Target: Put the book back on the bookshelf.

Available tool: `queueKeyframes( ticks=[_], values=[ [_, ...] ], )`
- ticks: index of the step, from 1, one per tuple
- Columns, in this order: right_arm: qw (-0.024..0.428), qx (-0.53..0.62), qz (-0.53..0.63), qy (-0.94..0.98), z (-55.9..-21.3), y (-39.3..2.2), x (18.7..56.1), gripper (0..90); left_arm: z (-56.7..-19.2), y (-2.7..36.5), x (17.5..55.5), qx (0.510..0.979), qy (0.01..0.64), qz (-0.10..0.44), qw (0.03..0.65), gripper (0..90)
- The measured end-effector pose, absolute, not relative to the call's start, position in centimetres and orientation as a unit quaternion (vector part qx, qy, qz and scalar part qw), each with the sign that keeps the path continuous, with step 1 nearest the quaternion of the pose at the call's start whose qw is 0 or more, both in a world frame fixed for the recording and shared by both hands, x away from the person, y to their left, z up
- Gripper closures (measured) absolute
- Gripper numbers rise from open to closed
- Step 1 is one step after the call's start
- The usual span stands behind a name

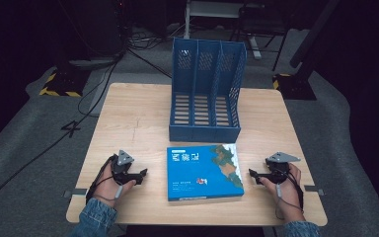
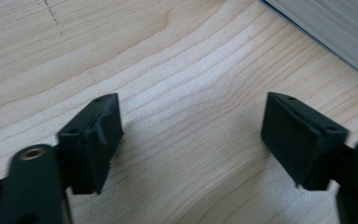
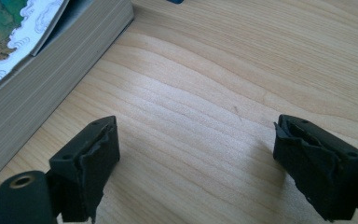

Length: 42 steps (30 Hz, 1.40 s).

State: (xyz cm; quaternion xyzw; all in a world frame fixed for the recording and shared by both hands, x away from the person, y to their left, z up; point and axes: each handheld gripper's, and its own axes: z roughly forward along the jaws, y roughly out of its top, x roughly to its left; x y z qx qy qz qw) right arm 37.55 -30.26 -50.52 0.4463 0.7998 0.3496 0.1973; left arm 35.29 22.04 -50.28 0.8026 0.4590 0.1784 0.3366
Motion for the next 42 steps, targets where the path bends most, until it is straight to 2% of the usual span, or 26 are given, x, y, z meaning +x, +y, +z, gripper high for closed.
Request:
queueKeyframes(
  ticks=[3,9,15,21,24,26,31,37,40,42],
  values=[
    [0.197,0.446,0.35,0.8,-50.5,-30.3,37.6,14.9,-49.9,22.2,35.3,0.796,0.466,0.188,0.337,33.5],
    [0.199,0.447,0.35,0.799,-50.5,-30.2,37.5,15.0,-47.6,21.6,34.9,0.79,0.464,0.169,0.363,35.4],
    [0.198,0.446,0.349,0.8,-50.5,-30.3,37.4,15.0,-45.9,19.2,34.0,0.828,0.423,0.129,0.346,35.2],
    [0.198,0.445,0.35,0.8,-50.5,-30.3,37.3,15.0,-45.2,17.1,33.4,0.834,0.399,0.1,0.367,34.6],
    [0.196,0.442,0.35,0.802,-50.5,-30.4,37.2,15.0,-45.4,16.4,33.6,0.842,0.384,0.094,0.366,34.7],
    [0.196,0.44,0.351,0.803,-50.5,-30.4,37.1,15.0,-45.9,15.7,33.8,0.856,0.363,0.071,0.361,34.9],
    [0.195,0.442,0.351,0.802,-50.5,-30.4,36.7,15.0,-46.7,14.7,34.0,0.864,0.362,0.05,0.346,33.6],
    [0.199,0.451,0.348,0.797,-50.5,-29.9,36.1,16.0,-47.8,14.2,34.9,0.84,0.398,0.022,0.368,23.9],
    [0.187,0.444,0.344,0.806,-50.2,-29.6,35.6,22.8,-48.2,13.8,35.3,0.833,0.4,0.012,0.383,23.4],
    [0.153,0.446,0.369,0.801,-49.6,-29.4,35.3,23.3,-48.5,13.5,35.5,0.829,0.399,0.004,0.391,23.4]
  ],
)
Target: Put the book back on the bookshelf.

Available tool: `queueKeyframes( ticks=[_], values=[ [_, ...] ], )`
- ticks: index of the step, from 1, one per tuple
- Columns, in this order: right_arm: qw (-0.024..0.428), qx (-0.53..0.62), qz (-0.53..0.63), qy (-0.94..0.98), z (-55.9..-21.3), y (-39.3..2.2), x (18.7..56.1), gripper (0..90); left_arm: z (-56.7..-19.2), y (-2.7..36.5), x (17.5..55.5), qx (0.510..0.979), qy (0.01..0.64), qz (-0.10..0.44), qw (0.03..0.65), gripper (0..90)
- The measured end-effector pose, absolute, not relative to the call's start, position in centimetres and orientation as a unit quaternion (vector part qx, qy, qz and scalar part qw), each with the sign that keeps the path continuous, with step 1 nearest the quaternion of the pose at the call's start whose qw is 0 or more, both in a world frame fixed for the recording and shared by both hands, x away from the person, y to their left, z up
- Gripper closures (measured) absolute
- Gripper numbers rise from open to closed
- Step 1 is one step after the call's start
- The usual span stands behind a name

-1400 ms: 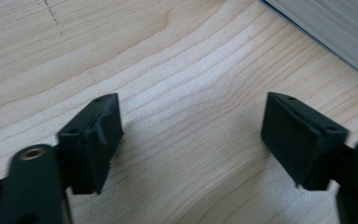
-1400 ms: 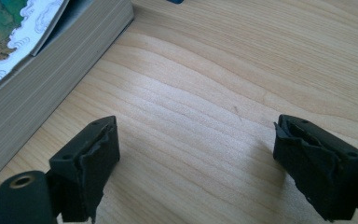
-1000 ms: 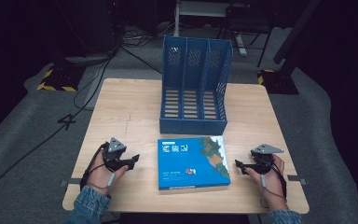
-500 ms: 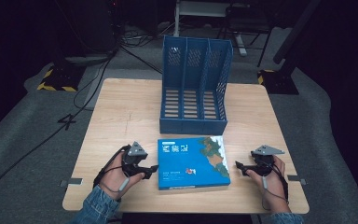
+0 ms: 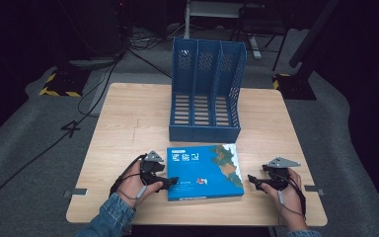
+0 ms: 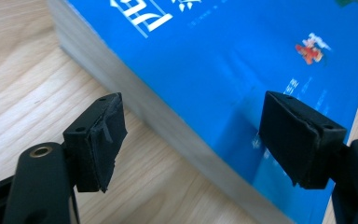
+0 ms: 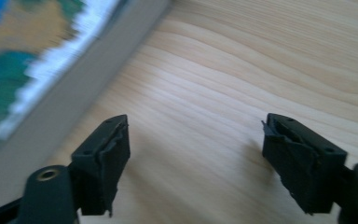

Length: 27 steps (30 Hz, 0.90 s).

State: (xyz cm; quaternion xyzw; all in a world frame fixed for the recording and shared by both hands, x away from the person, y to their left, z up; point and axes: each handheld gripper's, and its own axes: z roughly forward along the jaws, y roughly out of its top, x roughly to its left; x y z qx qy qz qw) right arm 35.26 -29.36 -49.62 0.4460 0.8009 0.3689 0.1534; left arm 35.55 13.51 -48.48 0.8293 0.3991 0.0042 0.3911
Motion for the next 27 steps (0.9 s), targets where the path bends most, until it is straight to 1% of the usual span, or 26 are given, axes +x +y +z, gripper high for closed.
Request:
queueKeyframes(
  ticks=[2,6,11,14,16,22,25,27],
  values=[
    [0.141,0.441,0.385,0.798,-48.9,-29.1,34.9,23.4,-48.6,13.4,35.8,0.826,0.406,-0.003,0.391,21.6],
    [0.123,0.42,0.395,0.808,-47.5,-27.9,33.9,22.9,-48.4,13.2,36.0,0.828,0.412,-0.008,0.38,21.5],
    [0.126,0.368,0.388,0.835,-46.2,-25.0,32.7,23.0,-48.2,13.0,36.1,0.831,0.415,-0.006,0.37,21.9],
    [0.118,0.351,0.387,0.844,-46.1,-23.9,32.3,23.0,-48.1,13.0,36.0,0.831,0.415,-0.003,0.369,22.0],
    [0.106,0.321,0.373,0.864,-46.4,-21.9,31.9,23.1,-48.1,12.9,35.9,0.831,0.417,0.001,0.368,22.1],
    [0.088,0.295,0.386,0.87,-47.0,-20.4,31.6,20.6,-48.0,12.8,35.8,0.834,0.414,0.008,0.366,22.5],
    [0.108,0.281,0.382,0.874,-47.3,-20.0,31.5,20.6,-48.0,12.8,35.8,0.832,0.415,0.009,0.368,22.8],
    [0.124,0.271,0.376,0.878,-47.4,-19.8,31.2,20.6,-47.7,12.8,35.6,0.836,0.41,0.023,0.364,25.9]
  ],
)
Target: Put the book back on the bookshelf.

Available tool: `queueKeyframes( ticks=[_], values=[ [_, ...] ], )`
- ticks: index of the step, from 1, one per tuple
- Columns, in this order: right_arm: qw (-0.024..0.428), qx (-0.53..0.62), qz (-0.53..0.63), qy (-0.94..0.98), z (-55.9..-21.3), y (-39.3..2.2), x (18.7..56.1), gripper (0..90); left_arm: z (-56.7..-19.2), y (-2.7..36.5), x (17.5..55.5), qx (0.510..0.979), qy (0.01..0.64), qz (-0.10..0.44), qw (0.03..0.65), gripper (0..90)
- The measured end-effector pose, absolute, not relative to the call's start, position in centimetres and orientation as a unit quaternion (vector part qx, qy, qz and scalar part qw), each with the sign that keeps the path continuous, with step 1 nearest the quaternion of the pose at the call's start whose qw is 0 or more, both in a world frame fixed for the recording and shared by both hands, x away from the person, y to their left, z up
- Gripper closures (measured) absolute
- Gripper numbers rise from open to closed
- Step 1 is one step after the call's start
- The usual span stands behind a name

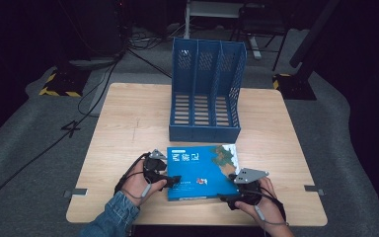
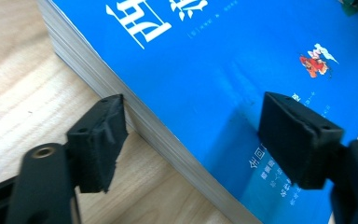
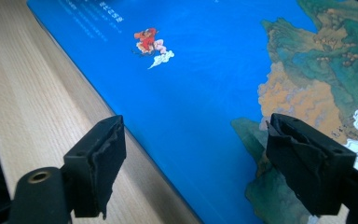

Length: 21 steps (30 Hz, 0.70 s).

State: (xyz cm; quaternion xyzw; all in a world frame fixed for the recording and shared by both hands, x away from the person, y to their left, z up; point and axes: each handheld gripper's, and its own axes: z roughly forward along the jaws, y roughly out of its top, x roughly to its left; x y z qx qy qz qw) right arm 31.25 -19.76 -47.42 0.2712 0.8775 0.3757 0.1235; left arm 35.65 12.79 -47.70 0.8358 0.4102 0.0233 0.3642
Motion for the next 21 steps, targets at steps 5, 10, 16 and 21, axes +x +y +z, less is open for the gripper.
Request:
queueKeyframes(
  ticks=[5,10,16,21],
  values=[
    [0.123,0.281,0.393,0.867,-47.7,-19.9,31.2,20.7,-46.9,12.6,35.2,0.84,0.396,0.056,0.367,40.1],
    [0.13,0.279,0.391,0.867,-47.8,-19.8,31.1,20.7,-46.4,12.6,34.9,0.842,0.38,0.072,0.377,49.8],
    [0.133,0.277,0.395,0.866,-47.9,-19.6,31.0,20.0,-45.9,13.3,34.8,0.819,0.397,0.02,0.414,74.8],
    [0.14,0.274,0.386,0.87,-47.9,-19.2,30.9,17.5,-45.2,13.4,34.6,0.817,0.392,0.011,0.424,81.1]
  ],
)
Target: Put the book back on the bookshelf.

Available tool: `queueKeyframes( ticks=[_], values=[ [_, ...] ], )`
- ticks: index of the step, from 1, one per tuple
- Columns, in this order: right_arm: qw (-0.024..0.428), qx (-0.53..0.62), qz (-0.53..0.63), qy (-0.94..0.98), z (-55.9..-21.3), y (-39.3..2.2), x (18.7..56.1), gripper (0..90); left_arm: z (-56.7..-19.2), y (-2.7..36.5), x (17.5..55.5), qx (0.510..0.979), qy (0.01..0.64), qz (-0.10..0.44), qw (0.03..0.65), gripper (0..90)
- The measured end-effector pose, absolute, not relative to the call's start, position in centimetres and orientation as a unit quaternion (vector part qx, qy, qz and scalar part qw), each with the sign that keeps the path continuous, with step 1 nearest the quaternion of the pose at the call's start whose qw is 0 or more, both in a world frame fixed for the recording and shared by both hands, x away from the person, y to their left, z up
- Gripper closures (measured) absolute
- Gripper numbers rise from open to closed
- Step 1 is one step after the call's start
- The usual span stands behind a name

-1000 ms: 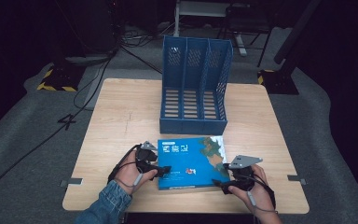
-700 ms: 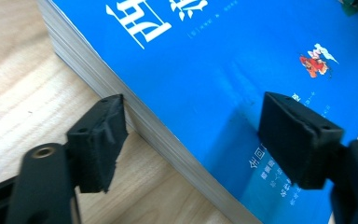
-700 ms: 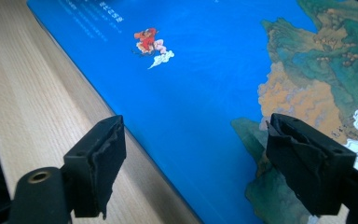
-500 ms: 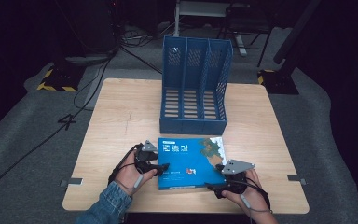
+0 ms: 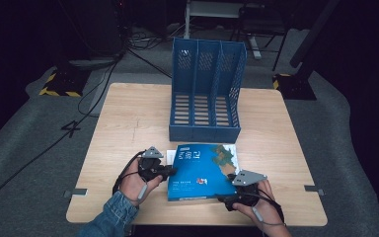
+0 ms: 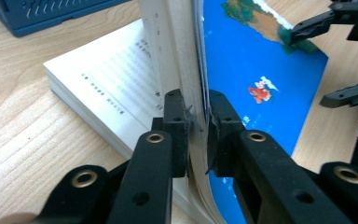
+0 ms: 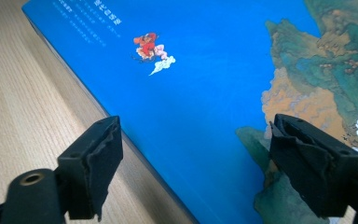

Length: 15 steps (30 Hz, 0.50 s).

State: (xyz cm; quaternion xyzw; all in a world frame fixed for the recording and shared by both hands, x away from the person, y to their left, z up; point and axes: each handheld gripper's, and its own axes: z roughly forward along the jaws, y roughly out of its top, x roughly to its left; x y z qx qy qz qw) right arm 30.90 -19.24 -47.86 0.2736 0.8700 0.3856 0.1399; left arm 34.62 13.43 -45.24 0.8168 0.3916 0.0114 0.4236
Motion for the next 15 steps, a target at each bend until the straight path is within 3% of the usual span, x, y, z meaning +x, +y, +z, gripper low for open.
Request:
queueKeyframes(
  ticks=[15],
  values=[
    [0.139,0.214,0.381,0.889,-47.4,-15.5,29.7,16.0,-41.8,12.5,34.6,0.829,0.37,0.002,0.419,82.9]
  ],
)
